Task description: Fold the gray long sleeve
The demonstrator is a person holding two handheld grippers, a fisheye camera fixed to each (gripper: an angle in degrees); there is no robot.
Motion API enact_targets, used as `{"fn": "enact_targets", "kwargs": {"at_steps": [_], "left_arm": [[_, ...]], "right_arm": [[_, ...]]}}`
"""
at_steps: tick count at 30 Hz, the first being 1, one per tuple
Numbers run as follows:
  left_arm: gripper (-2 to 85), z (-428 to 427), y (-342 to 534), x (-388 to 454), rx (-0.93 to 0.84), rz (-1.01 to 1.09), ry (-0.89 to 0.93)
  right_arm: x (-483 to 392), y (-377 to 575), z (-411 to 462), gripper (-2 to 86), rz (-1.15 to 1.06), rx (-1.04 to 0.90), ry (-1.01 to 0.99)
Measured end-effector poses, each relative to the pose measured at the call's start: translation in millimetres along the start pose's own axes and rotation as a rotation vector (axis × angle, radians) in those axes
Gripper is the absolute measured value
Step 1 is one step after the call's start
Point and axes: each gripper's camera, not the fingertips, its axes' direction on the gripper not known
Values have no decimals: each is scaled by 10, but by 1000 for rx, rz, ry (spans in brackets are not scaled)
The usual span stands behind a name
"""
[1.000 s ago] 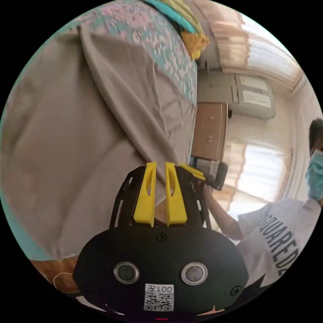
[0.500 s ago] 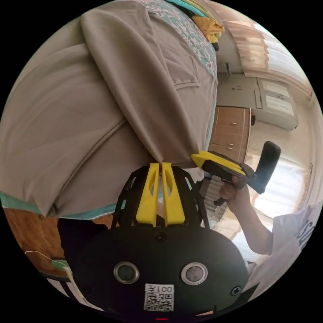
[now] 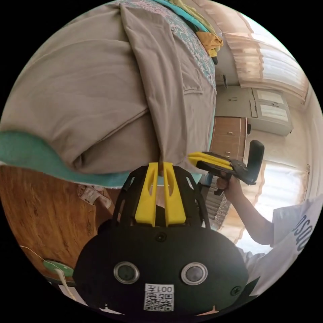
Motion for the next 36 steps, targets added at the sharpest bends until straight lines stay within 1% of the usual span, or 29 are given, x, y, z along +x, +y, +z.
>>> {"fn": "enact_targets", "kwargs": {"at_steps": [1,3,4,6,7,9,10,12,13,15,18,21,23,24,27,29,32,36], "left_arm": [[-8,-10,62,38,3,-2,-13],[-1,-30,299,245,12,18,-76],[1,-26,353,317,15,29,-101],[15,58,523,689,34,104,-186],[20,101,556,806,37,134,-200],[41,371,664,1365,31,309,-255],[47,460,690,1520,26,364,-266],[68,893,808,2146,0,588,-332],[74,1008,840,2288,-4,638,-347],[88,1480,962,2780,-25,800,-443],[88,2029,1094,3203,-74,928,-584],[67,2436,1200,3446,-155,976,-674],[60,2575,1272,3547,-177,997,-736],[57,2622,1321,3600,-182,1009,-765],[49,2674,1423,3702,-203,1021,-795],[50,2697,1488,3760,-224,1039,-811],[60,2713,1582,3837,-254,1070,-833],[72,2652,1680,3894,-249,1090,-863]], "right_arm": [[3,47,-45,21,5,1,30],[53,218,-278,31,14,18,182],[83,249,-343,35,17,27,217],[299,295,-590,54,29,72,333],[378,282,-649,60,32,84,356],[779,137,-863,87,53,149,433],[899,82,-913,95,63,169,448],[1394,-189,-1080,119,98,262,477],[1507,-269,-1110,121,95,274,469],[1895,-596,-1173,132,61,289,437],[2300,-919,-1087,141,35,205,335],[2462,-917,-1175,134,10,203,269],[2456,-783,-1264,115,-43,250,246],[2447,-710,-1312,106,-81,261,204],[2489,-648,-1339,98,-114,269,157],[2564,-669,-1323,95,-99,267,120],[2637,-659,-1380,83,-78,283,114],[2727,-593,-1478,68,-66,285,93]]}}
